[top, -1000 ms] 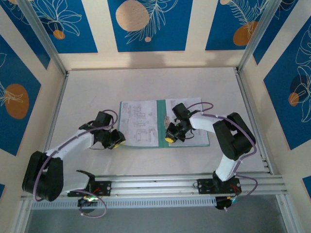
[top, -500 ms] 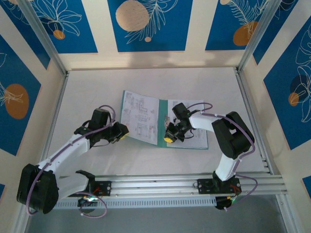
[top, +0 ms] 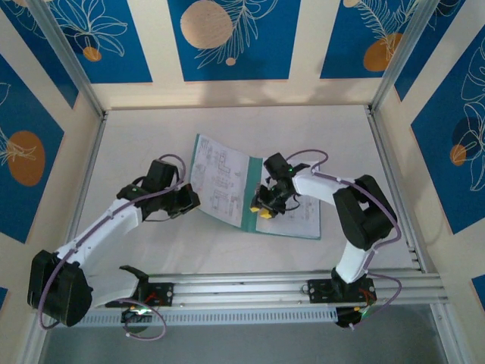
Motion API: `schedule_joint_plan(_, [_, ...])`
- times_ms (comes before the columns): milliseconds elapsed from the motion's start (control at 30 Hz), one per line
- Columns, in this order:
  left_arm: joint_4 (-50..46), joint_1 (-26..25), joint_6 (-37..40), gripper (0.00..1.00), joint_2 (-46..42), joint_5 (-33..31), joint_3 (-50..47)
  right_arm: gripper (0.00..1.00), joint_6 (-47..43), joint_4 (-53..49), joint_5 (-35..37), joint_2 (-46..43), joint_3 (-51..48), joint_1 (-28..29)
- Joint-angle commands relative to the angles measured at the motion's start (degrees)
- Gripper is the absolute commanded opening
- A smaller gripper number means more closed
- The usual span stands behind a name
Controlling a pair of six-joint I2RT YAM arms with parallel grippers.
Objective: Put the files into the folder
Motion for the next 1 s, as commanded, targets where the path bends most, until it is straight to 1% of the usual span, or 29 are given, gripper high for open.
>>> schedule_joint_plan(0, [-9.6, -0.4, 5.6, 0.0, -2.1, -6.6, 3.8, 0.38, -0.9, -5.9, 5.2, -6.0, 0.1, -3.6])
schedule_joint_plan(100, [-11.9, -0.4, 7.0, 0.0, -3.8, -7.6, 4.9, 0.28, 0.1, -4.9, 4.9, -9.1, -5.3, -10.8])
schedule_joint_plan(133, [-12.2, -0.4, 7.1, 0.0, -4.6, -7.8, 4.9, 0.27, -0.1, -4.3, 3.9, -9.6, -7.0, -13.6])
schedule_joint_plan(200, [-13.3, -0.4, 7.2, 0.0, -6.0, -8.5, 5.0, 0.24, -0.8, -4.6, 3.6, -9.4, -8.6, -17.3])
schedule_joint_plan(300, [-14.7, -0.4, 7.4, 0.0, -7.7, -9.1, 5.3, 0.19, -2.2, -5.5, 4.3, -8.4, -9.3, -20.2])
schedule_joint_plan(467, [-13.2, -1.7, 9.3, 0.0, -8.3, -6.8, 6.3, 0.16, -1.8, -5.5, 4.7, -4.8, -10.0, -20.5])
schedule_joint_plan(567, [-12.5, -4.7, 11.7, 0.0, -6.8, -6.7, 9.7, 0.16, -2.1, -5.6, 6.9, -3.9, -9.5, -19.6])
schedule_joint_plan(833, [-12.1, -16.2, 15.8, 0.0, -0.4, -9.6, 17.4, 0.16, -4.9, -9.5, 7.8, 0.5, -4.5, -18.8])
schedule_joint_plan(867, [-11.7, -17.7, 16.2, 0.01, 0.5, -9.5, 18.1, 0.16, -5.1, -9.9, 7.9, 0.9, -4.1, -18.6])
schedule_joint_plan(967, [-8.5, -21.7, 17.0, 0.06, 4.2, -6.0, 19.7, 0.15, -5.7, -10.9, 8.0, 1.8, -3.1, -18.3])
